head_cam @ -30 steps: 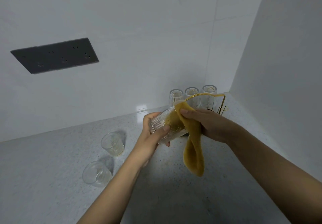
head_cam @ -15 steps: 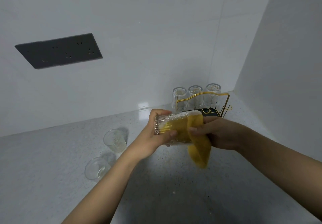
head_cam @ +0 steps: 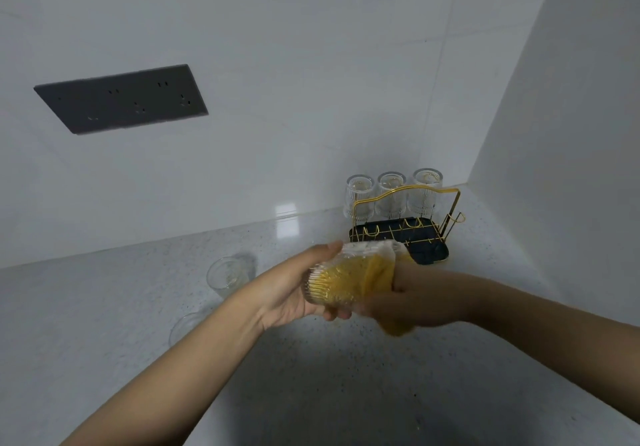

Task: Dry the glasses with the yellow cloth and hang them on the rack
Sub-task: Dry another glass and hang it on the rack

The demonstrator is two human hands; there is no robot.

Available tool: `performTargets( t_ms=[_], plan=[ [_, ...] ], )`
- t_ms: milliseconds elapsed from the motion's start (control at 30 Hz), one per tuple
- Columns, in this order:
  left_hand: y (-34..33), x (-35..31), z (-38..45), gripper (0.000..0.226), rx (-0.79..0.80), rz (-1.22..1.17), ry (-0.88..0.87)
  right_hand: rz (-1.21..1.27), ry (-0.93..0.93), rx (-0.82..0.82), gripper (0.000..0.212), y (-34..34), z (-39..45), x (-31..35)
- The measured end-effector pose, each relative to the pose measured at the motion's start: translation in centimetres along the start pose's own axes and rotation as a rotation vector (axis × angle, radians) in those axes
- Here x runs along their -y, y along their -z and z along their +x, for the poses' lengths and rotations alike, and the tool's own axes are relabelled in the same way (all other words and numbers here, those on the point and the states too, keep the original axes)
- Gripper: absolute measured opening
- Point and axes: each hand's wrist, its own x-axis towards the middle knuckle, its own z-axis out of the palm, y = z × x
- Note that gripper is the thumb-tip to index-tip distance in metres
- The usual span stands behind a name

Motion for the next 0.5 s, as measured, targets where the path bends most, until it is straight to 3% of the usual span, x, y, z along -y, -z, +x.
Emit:
performTargets(
  t_ms=[67,133,233,300,367,500],
  plan=[
    [0.3,0.3,0.0,0.089,-0.043,-0.017,-0.020,0.207,-0.062,-0.086,0.009,0.5,0.5,-0.6],
    [0.5,1.2,0.4,0.095,-0.174,0.078,-0.171,0.472,-0.136,-0.172,0.008,1.1,1.1,-1.4],
    [-0.2,3.2,1.5,0.065,-0.415,0.348,-0.460,0.772,-0.175,-0.229,0.014,1.2,1.7,-1.4],
    [-1.1,3.4,2.0,0.043,-0.478,0.255,-0.511,0.788,-0.172,-0.187,0.009,1.1,1.8,-1.5],
    [-1.8,2.6,1.9,0.031,-0.457,0.127,-0.453,0.634,-0.166,-0.136,0.006,0.9,1.4,-1.4],
    [-1.7,1.0,1.3,0.054,-0.384,0.024,-0.131,-0.271,-0.008,-0.025,0.021,-0.2,1.1,-2.1]
  ],
)
